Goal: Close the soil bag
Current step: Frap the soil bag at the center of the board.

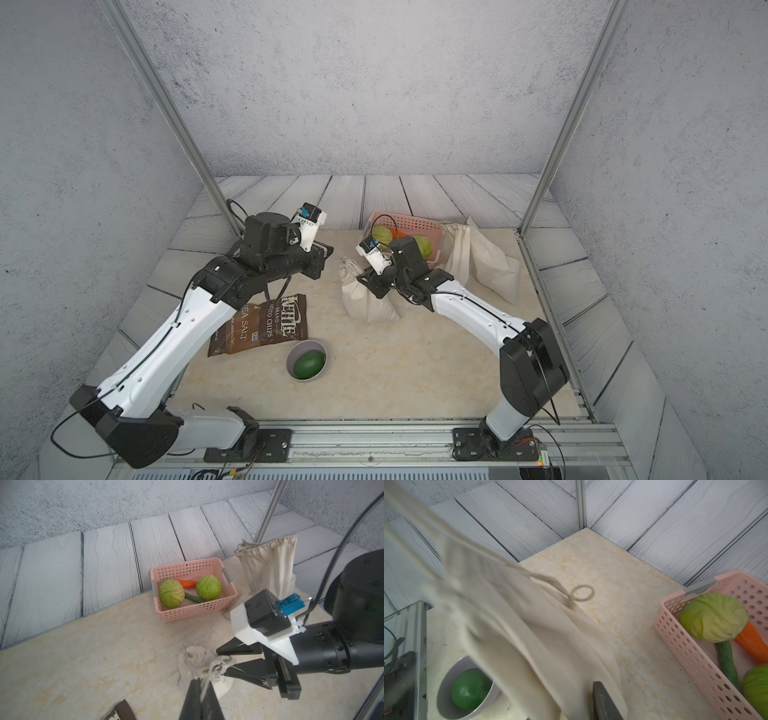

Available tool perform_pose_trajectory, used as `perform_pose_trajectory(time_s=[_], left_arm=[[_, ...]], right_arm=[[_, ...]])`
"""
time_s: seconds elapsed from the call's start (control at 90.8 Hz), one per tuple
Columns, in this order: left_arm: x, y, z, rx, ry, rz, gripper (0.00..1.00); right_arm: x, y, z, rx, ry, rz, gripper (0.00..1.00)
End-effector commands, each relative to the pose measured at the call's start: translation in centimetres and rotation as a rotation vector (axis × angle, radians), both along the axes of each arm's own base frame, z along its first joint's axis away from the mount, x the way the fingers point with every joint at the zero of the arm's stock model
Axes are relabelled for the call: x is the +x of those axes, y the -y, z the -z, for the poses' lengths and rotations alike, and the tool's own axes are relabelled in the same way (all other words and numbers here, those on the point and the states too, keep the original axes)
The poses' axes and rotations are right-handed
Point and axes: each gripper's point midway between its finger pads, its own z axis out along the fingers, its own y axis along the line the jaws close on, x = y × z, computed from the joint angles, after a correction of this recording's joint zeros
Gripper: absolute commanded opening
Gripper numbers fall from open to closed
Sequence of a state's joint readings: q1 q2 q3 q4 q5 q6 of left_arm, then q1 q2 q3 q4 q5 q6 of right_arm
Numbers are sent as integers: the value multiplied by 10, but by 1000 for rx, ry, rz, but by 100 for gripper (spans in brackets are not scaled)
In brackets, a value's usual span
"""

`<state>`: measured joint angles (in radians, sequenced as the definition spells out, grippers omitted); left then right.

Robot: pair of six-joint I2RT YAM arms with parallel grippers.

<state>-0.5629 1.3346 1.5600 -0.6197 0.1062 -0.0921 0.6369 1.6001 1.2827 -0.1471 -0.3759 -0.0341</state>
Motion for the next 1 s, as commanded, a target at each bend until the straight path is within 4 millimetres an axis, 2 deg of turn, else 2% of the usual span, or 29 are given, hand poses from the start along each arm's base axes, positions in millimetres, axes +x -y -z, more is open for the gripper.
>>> perform_pose_trajectory(time_s=[0.0,0.077,0.187,0.341,0.517,0.705,0.87,0.936,0.991], left_arm=[[1,0,-64,-121,156,2,0],[0,3,-64,-127,151,15,0],[1,7,-60,-127,137,30,0],[1,9,-55,-118,119,38,0],[-2,9,-52,-112,110,44,0],[-5,8,-49,-105,109,53,0],[-11,12,-52,-114,116,90,0],[-14,14,-54,-117,122,109,0],[-16,15,-55,-119,126,119,0]], right_arm=[[-16,4,-35,58,37,-26,42],[-22,-2,-55,107,95,-46,50],[-27,-13,-75,187,137,-71,56],[-24,-27,-100,236,180,-54,57],[-15,-37,-110,244,181,-26,54],[-13,-46,-112,236,184,-50,53],[-7,-51,-97,171,188,-66,47],[-6,-53,-89,148,184,-84,43],[-5,-55,-81,128,177,-95,34]])
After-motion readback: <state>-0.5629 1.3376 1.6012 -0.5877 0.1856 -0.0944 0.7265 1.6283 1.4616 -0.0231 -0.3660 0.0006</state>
